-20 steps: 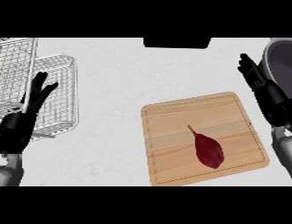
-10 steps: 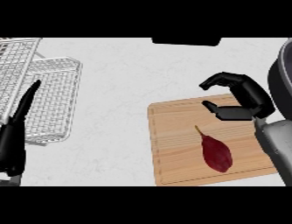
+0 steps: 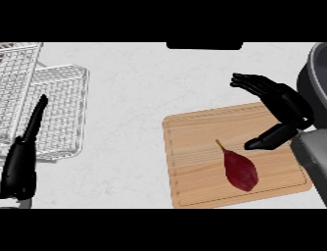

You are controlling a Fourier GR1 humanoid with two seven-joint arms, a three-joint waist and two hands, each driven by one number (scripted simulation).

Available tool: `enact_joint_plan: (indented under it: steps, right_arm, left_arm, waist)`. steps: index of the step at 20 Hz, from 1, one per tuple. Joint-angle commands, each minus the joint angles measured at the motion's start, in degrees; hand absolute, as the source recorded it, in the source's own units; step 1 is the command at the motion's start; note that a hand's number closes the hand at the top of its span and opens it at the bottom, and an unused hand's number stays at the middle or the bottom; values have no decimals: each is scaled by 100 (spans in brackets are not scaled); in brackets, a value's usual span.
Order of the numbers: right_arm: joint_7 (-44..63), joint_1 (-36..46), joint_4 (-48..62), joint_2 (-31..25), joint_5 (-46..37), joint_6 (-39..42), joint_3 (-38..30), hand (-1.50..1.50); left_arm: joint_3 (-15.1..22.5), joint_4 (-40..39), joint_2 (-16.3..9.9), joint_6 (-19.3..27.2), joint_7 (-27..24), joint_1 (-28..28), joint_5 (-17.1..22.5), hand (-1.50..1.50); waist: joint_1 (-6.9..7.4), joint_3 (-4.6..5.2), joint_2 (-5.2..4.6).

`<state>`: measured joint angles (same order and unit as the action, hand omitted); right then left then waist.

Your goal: Pick the pear from the cutting board and place it in the pot

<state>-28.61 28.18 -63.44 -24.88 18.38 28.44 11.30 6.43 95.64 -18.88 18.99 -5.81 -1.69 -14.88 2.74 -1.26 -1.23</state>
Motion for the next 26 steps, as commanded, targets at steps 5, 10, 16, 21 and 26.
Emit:
enact_joint_plan:
  steps: [5,10,16,21,26]
  right_arm:
    - [-41,682,109,-888,-629,1438,628,-150]
    - [89,1061,-338,-1218,-1318,1707,1299,-150]
    - [267,1242,-633,-1312,-1830,1756,1976,-150]
    - [346,1177,-806,-1233,-1848,1684,2241,-150]
    - [322,1071,-954,-1260,-1907,1628,2487,-150]
  left_arm:
    - [-69,64,839,-591,778,353,1319,0]
    - [-252,103,854,-790,943,415,1334,0]
    - [-382,161,1000,-976,1080,486,1348,0]
    - [-619,159,1028,-1113,1121,427,1373,0]
    - [-737,194,1151,-1210,1244,516,1326,0]
  waist:
    - [-27,141,-8]
    - [-54,138,35]
    - [-80,134,20]
    - [-173,135,68]
    - [-229,134,85]
